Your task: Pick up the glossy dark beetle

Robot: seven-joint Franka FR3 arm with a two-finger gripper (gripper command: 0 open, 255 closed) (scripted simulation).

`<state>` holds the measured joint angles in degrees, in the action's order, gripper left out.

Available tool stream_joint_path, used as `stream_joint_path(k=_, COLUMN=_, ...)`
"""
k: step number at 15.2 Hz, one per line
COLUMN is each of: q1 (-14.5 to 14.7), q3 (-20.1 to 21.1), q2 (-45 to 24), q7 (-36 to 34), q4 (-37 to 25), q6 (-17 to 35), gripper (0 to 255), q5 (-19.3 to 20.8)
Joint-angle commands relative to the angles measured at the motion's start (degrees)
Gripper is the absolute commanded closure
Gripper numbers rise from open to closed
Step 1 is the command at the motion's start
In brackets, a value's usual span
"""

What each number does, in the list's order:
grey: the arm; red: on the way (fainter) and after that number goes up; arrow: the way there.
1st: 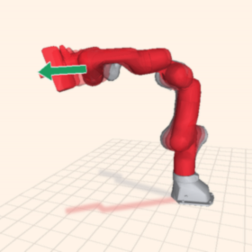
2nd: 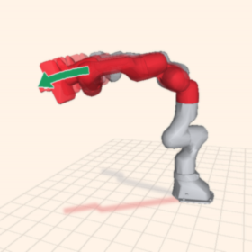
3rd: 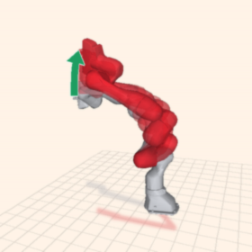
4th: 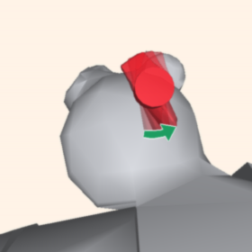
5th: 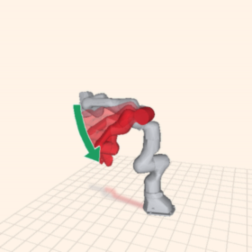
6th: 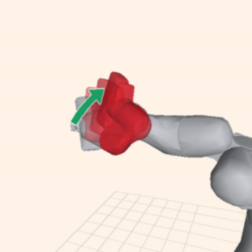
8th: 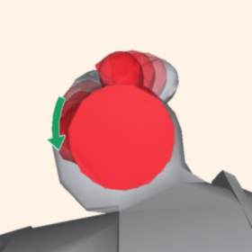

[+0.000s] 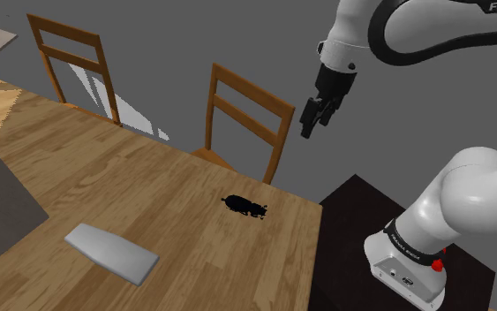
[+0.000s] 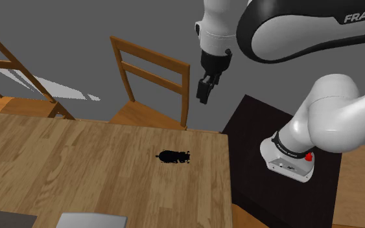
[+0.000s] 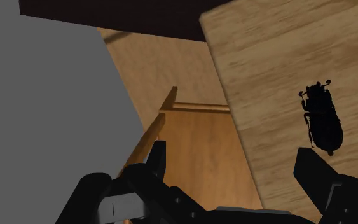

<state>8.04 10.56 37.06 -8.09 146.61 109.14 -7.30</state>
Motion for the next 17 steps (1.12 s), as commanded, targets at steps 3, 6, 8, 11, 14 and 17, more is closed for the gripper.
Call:
stream_joint_path(k=3, q1=2.15, q3=3.75, q2=-5.86, q7=-1.18, q4=0.97, q6=7.68, gripper=0, q5=-1.38)
stream_joint_path(k=6, q1=3.44, q3=6.45, q2=-10.64, q7=-2.08, q4=1.21, q6=13.23, gripper=0, q5=-1.80)
stream_joint_path(k=8, q1=4.13, q3=8.29, q2=-14.13, q7=-2.84, q4=1.04, q6=16.88, gripper=0, q5=-1.71)
stream_joint_path(k=11, q1=4.89, q3=11.08, q2=-19.79, q7=-4.38, q4=0.28, q6=22.21, gripper=0, q5=-0.81)
stream_joint_path(k=14, q1=5.33, q3=13.83, q2=-25.90, q7=-6.61, q4=-1.06, q6=27.25, gripper=0, q5=1.36)
stream_joint_path(k=17, q1=5.64, q3=16.29, q2=-32.44, q7=-9.86, q4=-2.98, q6=31.81, gripper=0, q5=5.22)
